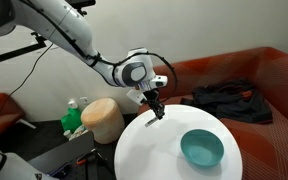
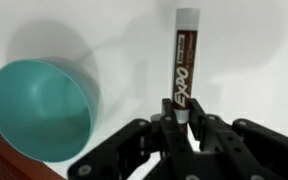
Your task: Pick the marker from the bowl and put it on the table, then move the bowl to the left
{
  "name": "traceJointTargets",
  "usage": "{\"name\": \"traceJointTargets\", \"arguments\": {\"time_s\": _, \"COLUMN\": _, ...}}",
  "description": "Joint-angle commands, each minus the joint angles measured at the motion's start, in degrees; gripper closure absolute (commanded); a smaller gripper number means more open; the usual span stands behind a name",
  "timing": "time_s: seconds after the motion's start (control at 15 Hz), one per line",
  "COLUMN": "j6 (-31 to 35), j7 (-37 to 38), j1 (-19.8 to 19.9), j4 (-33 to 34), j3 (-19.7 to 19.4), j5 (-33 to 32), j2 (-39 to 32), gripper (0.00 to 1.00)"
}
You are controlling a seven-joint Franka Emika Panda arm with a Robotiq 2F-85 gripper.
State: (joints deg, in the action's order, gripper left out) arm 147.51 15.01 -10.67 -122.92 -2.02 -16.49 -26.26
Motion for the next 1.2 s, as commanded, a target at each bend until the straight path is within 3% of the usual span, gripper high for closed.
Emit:
{"name": "traceJointTargets", "arguments": {"time_s": 0.0, "j6": 5.7, "j7": -7.0, "j1": -0.3, "j4": -4.3, "j3": 1.9, "j5": -1.8, "j2": 1.3, "gripper": 0.95}}
{"name": "traceJointTargets", "arguments": {"time_s": 0.4, "j6": 10.0, "j7": -22.3, "j1": 2.0, "j4": -7.9, "j3": 6.5, "j5": -0.5, "j2": 0.6, "gripper": 0.95}}
{"name": "traceJointTargets", "arguments": {"time_s": 0.47, "j6": 8.2, "j7": -18.2, "j1": 0.1, "j4": -6.2, "j3": 4.8, "j5": -0.5, "j2": 0.0, "gripper": 0.95}}
{"name": "traceJointTargets", "arguments": {"time_s": 0.53, "j6": 8.2, "j7": -18.6, "j1": 0.1, "j4": -6.4, "j3": 5.0, "j5": -0.4, "j2": 0.0, "gripper": 0.81}}
{"name": "traceJointTargets", "arguments": {"time_s": 0.73, "j6": 8.2, "j7": -18.5, "j1": 0.1, "j4": -6.4, "j3": 4.9, "j5": -0.4, "j2": -0.1, "gripper": 0.81}}
{"name": "traceJointTargets", "arguments": {"time_s": 0.8, "j6": 8.2, "j7": -18.5, "j1": 0.1, "j4": -6.4, "j3": 4.9, "j5": -0.4, "j2": -0.1, "gripper": 0.95}}
{"name": "traceJointTargets", "arguments": {"time_s": 1.13, "j6": 12.0, "j7": -17.9, "j1": -1.3, "j4": -6.7, "j3": 3.2, "j5": -3.3, "j2": -2.0, "gripper": 0.95}}
